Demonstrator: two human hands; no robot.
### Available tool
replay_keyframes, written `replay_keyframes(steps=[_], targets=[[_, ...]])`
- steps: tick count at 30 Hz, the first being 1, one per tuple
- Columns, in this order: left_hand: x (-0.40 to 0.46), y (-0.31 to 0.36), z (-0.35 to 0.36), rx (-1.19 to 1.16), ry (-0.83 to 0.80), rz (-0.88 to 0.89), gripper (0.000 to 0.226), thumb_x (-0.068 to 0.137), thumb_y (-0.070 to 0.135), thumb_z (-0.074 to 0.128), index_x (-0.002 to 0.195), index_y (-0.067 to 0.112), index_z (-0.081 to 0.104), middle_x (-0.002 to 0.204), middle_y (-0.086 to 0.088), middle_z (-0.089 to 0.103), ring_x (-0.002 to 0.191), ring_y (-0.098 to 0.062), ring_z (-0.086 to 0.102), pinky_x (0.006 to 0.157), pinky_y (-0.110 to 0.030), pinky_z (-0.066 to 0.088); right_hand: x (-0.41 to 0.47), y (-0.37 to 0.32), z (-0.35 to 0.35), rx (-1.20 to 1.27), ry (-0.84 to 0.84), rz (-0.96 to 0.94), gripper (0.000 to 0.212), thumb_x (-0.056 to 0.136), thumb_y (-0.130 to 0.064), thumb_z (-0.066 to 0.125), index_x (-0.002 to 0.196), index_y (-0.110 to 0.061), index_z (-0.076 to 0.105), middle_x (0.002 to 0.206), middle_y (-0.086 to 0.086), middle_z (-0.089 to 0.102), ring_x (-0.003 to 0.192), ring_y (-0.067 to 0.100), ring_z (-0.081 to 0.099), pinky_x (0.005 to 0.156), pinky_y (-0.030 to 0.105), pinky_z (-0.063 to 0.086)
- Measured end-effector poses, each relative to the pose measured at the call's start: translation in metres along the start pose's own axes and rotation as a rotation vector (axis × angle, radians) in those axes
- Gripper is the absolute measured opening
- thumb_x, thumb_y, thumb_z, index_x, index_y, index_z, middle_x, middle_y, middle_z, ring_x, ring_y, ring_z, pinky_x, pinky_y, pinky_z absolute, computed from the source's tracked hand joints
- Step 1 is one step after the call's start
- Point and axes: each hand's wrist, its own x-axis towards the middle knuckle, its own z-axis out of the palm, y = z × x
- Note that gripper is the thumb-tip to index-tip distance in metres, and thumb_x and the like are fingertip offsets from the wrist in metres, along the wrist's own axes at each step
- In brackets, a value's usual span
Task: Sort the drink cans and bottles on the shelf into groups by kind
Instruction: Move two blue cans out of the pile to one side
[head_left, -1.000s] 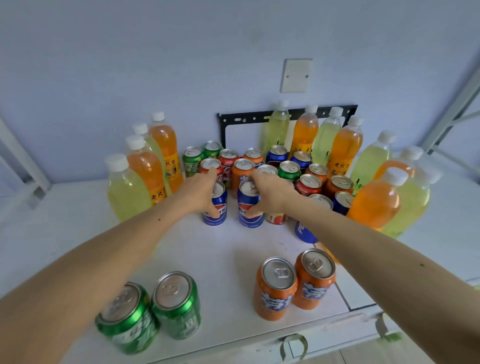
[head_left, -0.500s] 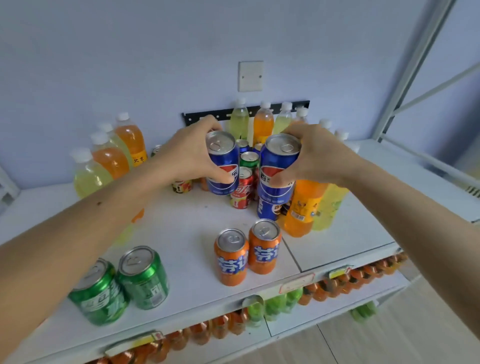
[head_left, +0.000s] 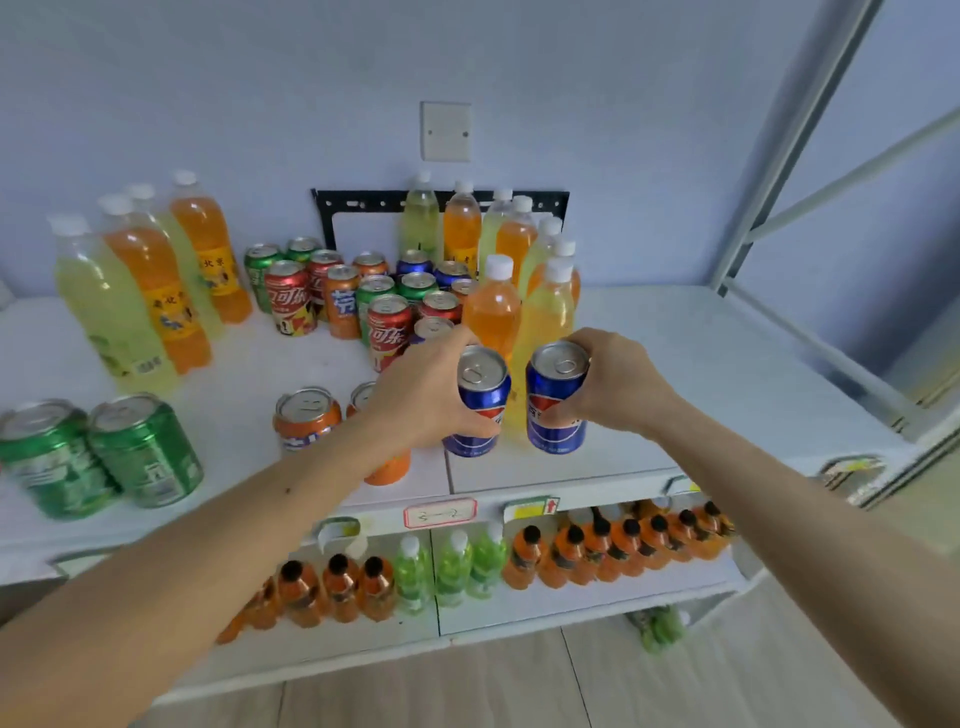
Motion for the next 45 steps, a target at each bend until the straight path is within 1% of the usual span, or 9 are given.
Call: replay_keyframes(steps=[5, 10, 17, 22, 26, 30, 34, 39, 45], targets=[[0.004, -0.003, 0.048, 0.054, 0.011, -0.096, 0.076, 0.05, 0.044, 0.087, 0.114, 0.026, 0.048, 0.11, 0.004, 0.061, 0.095, -0.022, 0.06, 0.076, -0.045, 0.053, 0.012, 0.032, 0.029, 0.044, -0.021, 0.031, 0.071, 0.053, -0.028, 0.092, 0.114, -0.016, 0.059, 0.106, 0.001, 0.066, 0.091, 0.018, 0.06, 0.073, 0.028, 0.05], [0.009, -0.005, 0.066, 0.069, 0.002, -0.153, 0.077, 0.054, 0.041, 0.087, 0.118, 0.023, 0.048, 0.118, 0.0, 0.044, 0.098, -0.023, 0.055, 0.081, -0.045, 0.052, 0.019, 0.045, 0.046, 0.066, -0.042, 0.032, 0.075, 0.051, -0.033, 0.092, 0.114, -0.017, 0.055, 0.105, 0.0, 0.065, 0.09, 0.018, 0.06, 0.069, 0.026, 0.048], [0.013, -0.006, 0.074, 0.018, 0.008, -0.169, 0.089, 0.054, 0.036, 0.088, 0.124, 0.021, 0.036, 0.125, -0.003, 0.045, 0.104, -0.023, 0.053, 0.085, -0.046, 0.051, 0.023, 0.055, 0.047, 0.088, -0.067, 0.054, 0.08, 0.055, -0.027, 0.092, 0.12, -0.014, 0.048, 0.112, 0.004, 0.063, 0.091, 0.019, 0.056, 0.071, 0.029, 0.05], [0.014, -0.004, 0.073, 0.083, -0.013, -0.202, 0.079, 0.055, 0.039, 0.087, 0.111, 0.019, 0.034, 0.11, -0.002, 0.047, 0.091, -0.023, 0.055, 0.078, -0.044, 0.053, 0.027, 0.055, 0.048, 0.028, -0.076, 0.037, 0.08, 0.059, -0.026, 0.091, 0.123, -0.013, 0.044, 0.118, 0.007, 0.06, 0.101, 0.024, 0.057, 0.074, 0.03, 0.048], [0.008, -0.001, 0.065, 0.233, -0.067, -0.163, 0.085, 0.058, 0.041, 0.087, 0.117, 0.017, 0.032, 0.117, -0.004, 0.047, 0.094, -0.026, 0.058, 0.071, -0.042, 0.053, 0.019, 0.051, 0.042, -0.085, -0.059, -0.007, 0.091, 0.062, -0.034, 0.089, 0.133, -0.017, 0.035, 0.128, 0.007, 0.051, 0.113, 0.027, 0.055, 0.085, 0.041, 0.053], [0.002, 0.006, 0.031, 0.257, -0.031, -0.063, 0.078, 0.063, 0.047, 0.084, 0.122, 0.02, 0.04, 0.119, 0.001, 0.05, 0.1, -0.019, 0.056, 0.08, -0.04, 0.053, 0.012, 0.038, 0.017, -0.126, 0.132, -0.153, 0.071, 0.072, -0.038, 0.081, 0.129, -0.017, 0.047, 0.123, 0.003, 0.055, 0.108, 0.021, 0.057, 0.082, 0.043, 0.054], [0.004, -0.001, -0.021, 0.278, 0.074, 0.03, 0.054, 0.075, 0.042, 0.077, 0.118, 0.019, 0.056, 0.114, 0.006, 0.054, 0.104, -0.014, 0.055, 0.084, -0.034, 0.051, 0.012, 0.002, 0.0, -0.077, 0.298, -0.347, 0.041, 0.078, -0.029, 0.076, 0.114, -0.016, 0.06, 0.108, 0.001, 0.062, 0.094, 0.019, 0.061, 0.073, 0.04, 0.055], [0.017, -0.046, -0.079, 0.426, 0.141, -0.047, 0.046, 0.079, 0.043, 0.074, 0.116, 0.02, 0.059, 0.119, 0.001, 0.06, 0.105, -0.016, 0.057, 0.084, -0.035, 0.051, 0.028, -0.061, 0.011, -0.088, 0.304, -0.533, 0.034, 0.081, -0.028, 0.072, 0.111, -0.016, 0.061, 0.108, 0.001, 0.06, 0.091, 0.017, 0.061, 0.071, 0.035, 0.054], [0.04, -0.123, -0.124, 0.523, 0.054, -0.181, 0.048, 0.078, 0.039, 0.076, 0.117, 0.019, 0.058, 0.117, 0.0, 0.061, 0.103, -0.02, 0.058, 0.074, -0.033, 0.046, 0.077, -0.127, 0.05, -0.176, 0.232, -0.529, 0.039, 0.084, -0.028, 0.069, 0.118, -0.016, 0.057, 0.117, 0.002, 0.056, 0.1, 0.02, 0.059, 0.075, 0.038, 0.054]])
